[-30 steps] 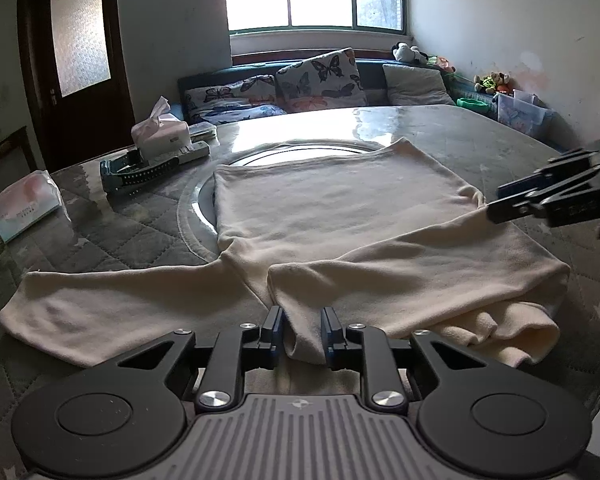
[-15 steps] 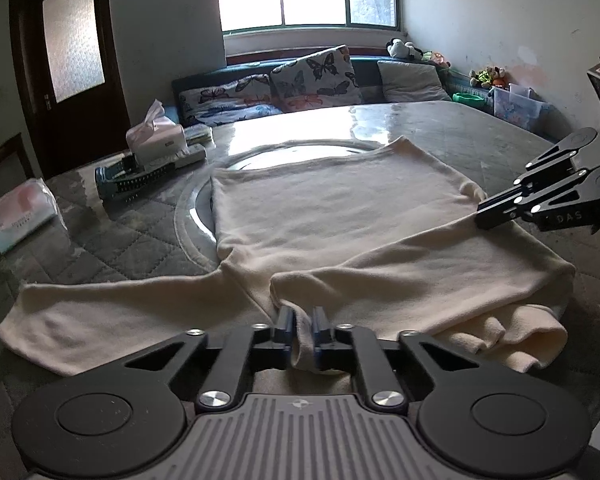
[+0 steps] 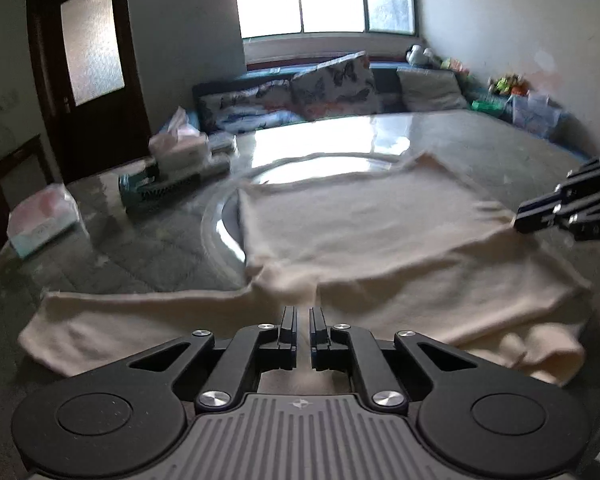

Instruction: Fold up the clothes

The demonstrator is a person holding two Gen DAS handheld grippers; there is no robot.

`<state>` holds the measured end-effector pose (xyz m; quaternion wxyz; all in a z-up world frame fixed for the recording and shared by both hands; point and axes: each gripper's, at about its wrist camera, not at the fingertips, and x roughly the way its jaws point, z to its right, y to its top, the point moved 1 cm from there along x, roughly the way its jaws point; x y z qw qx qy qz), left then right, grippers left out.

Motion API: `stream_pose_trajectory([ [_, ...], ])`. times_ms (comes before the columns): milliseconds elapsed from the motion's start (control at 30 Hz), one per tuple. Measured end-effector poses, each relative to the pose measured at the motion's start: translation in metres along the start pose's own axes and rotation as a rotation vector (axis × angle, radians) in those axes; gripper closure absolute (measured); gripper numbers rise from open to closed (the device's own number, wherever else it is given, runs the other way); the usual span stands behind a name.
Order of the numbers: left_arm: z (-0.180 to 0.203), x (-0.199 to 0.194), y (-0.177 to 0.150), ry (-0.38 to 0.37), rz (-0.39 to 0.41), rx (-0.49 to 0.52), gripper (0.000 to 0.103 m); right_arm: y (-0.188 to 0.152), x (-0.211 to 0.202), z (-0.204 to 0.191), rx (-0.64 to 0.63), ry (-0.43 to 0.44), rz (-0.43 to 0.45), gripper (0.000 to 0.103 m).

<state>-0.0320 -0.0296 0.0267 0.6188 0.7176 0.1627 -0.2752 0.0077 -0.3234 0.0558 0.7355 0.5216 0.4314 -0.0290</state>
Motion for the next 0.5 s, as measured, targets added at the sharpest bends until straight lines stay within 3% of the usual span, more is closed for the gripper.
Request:
stream_pose_trajectory([
  [200,0.018,0.010,0.013,-0.076,0.014,0.016,0.094,-0.002,-0.010,-0.015,0.028,0.019,0.023,0.090],
  [300,0.019,0.021,0.009,-0.072,-0.020,0.015,0.094,-0.012,-0.015,-0.022,0.047,0.027,0.006,0.079],
  [500,0.016,0.017,-0.007,-0.038,-0.006,0.047,0.089,-0.020,-0.026,-0.028,0.038,0.012,0.014,0.078],
])
